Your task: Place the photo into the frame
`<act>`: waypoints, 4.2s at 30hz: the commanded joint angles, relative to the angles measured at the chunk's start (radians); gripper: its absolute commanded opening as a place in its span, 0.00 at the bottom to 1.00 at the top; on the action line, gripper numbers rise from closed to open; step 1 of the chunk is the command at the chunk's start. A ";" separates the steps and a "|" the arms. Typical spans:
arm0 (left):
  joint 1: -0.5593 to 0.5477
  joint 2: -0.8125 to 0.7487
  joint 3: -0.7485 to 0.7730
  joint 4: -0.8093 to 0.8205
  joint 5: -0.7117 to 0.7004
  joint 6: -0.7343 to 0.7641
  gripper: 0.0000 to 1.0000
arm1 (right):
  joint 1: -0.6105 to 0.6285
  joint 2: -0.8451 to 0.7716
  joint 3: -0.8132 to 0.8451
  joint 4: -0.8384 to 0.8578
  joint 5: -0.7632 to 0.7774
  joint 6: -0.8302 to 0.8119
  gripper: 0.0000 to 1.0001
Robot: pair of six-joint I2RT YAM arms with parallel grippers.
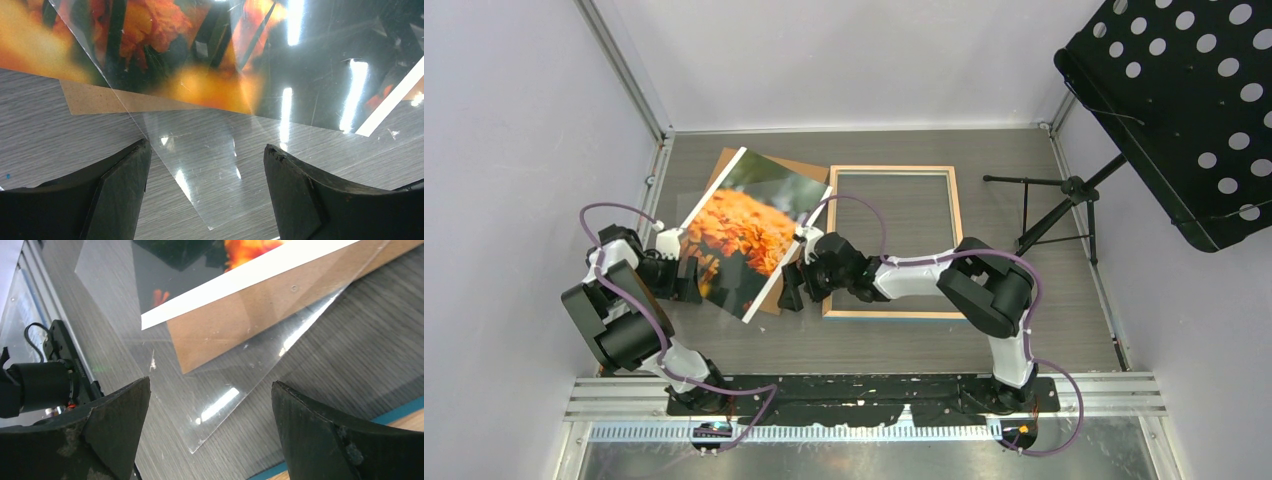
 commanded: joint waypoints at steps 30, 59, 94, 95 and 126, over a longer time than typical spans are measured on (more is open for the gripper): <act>-0.011 -0.002 0.019 -0.020 0.072 -0.019 0.82 | -0.069 0.114 0.057 0.091 -0.193 0.100 0.95; -0.034 -0.060 -0.005 0.047 0.008 -0.074 0.85 | -0.099 0.035 0.010 0.143 -0.235 0.119 0.76; -0.035 0.036 0.037 0.032 -0.020 -0.112 1.00 | -0.094 0.106 0.068 0.106 -0.243 0.110 0.78; -0.037 0.036 0.038 0.028 -0.015 -0.111 1.00 | -0.093 0.112 0.072 0.115 -0.252 0.116 0.78; -0.081 -0.014 -0.001 0.001 -0.001 -0.036 0.99 | -0.093 0.042 -0.032 0.367 -0.381 0.215 0.72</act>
